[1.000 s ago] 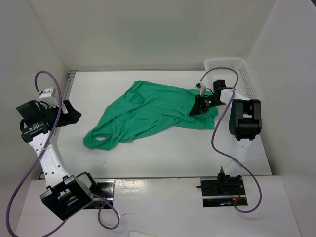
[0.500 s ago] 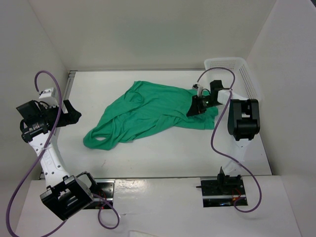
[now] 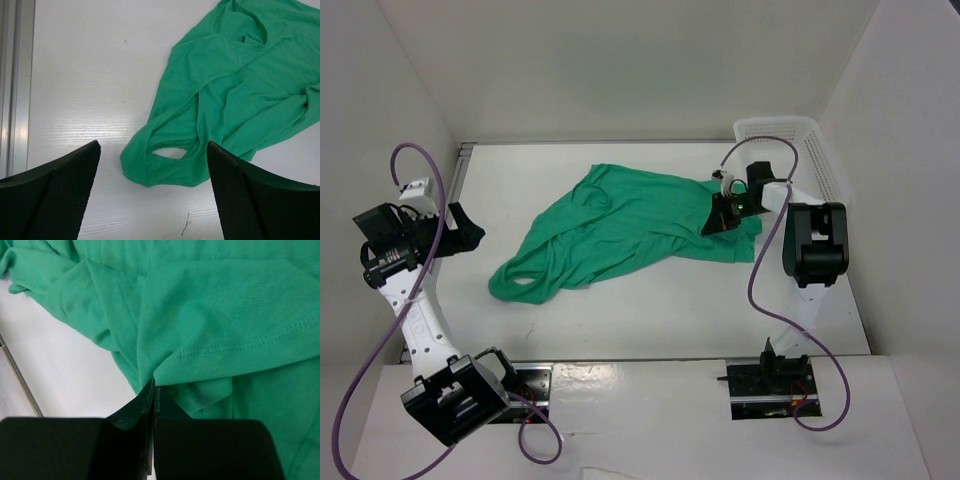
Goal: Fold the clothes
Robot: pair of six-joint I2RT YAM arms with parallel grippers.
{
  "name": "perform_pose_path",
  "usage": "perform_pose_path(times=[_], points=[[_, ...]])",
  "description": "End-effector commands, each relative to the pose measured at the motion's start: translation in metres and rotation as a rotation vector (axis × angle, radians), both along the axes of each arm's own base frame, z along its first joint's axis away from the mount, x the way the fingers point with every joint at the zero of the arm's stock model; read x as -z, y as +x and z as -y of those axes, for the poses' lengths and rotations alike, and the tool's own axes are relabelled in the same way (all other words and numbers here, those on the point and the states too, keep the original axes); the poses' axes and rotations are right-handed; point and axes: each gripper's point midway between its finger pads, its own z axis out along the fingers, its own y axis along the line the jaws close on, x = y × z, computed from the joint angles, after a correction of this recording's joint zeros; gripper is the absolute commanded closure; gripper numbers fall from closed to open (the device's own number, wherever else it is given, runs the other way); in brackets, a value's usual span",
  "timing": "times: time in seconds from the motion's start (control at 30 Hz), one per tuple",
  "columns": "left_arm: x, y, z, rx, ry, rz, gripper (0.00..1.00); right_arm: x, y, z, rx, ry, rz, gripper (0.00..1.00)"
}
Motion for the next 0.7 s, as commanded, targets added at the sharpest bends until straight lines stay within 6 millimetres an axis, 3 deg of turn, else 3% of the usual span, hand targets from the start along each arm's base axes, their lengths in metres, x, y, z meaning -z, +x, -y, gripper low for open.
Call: perform_pose_path(times=[0.0,0.13,0.27,0.4,0.67], points=[[0.004,0.002,0.001,0.033,0.0,-0.015,0.07,-0.073,0.018,-0.003,0.014,0.011,0.163,1.0],[0.016,0.008,-0.001,0.054,-0.024,-0.067,0.07,-0.118,0.017,-0.005,0.022,0.028,0.221,1.0],[0.032,0.01,-0.008,0.059,0.021,-0.164,0.07,-0.143,0.01,-0.007,0.037,0.049,0.246,1.0],[0.042,0.011,-0.012,0.073,0.073,-0.201,0.07,-0.135,0.001,-0.01,0.027,0.067,0.22,1.0],[0.11,0.008,-0.007,0.193,-0.02,-0.427,0.07,-0.125,0.0,-0.009,0.027,0.087,0.184,1.0]])
